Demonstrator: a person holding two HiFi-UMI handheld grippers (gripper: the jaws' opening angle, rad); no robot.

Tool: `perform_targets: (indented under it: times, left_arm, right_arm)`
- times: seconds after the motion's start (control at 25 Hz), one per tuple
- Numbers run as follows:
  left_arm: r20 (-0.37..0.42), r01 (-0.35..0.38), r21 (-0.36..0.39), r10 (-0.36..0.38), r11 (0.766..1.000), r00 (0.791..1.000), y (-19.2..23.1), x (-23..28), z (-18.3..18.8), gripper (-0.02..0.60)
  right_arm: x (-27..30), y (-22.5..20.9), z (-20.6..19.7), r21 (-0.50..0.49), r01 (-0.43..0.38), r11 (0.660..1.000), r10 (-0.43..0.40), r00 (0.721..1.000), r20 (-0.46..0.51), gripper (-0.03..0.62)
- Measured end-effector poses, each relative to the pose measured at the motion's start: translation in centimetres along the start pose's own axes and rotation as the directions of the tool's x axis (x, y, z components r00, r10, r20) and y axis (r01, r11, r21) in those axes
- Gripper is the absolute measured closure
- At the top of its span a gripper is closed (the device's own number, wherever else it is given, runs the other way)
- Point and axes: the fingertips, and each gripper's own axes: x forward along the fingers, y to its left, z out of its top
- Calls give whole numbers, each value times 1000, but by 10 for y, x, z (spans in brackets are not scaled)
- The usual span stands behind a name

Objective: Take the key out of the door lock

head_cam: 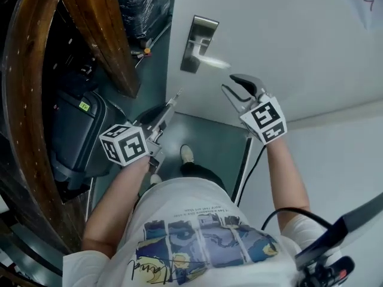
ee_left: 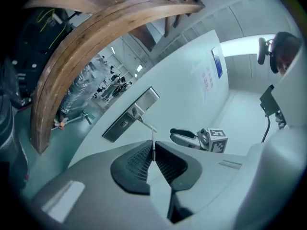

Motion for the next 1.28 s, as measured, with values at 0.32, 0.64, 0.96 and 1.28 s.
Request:
perform_targets:
  times: [0.32, 0.64, 0.96, 1.28]
  left_arm:
    - [-114, 17, 326, 21, 945, 993, -34, -16, -7, 558]
    - [-159, 47, 456, 29, 889, 987, -56, -37, -21, 558]
    - [-175, 49, 440, 32, 896, 984, -60, -58, -31, 558]
    - [-201, 66, 440, 27, 895, 979, -67, -73, -40, 558]
  right_arm:
    - [-47, 62, -17, 272, 64, 960, -69, 998, 8, 480]
    - [-87, 103, -2, 366, 120, 923, -146, 988, 45, 516]
    - [-99, 137, 4, 388, 105, 916, -148, 986, 82, 539]
    - [-102, 160, 10, 377, 84, 923, -125, 988, 88, 545]
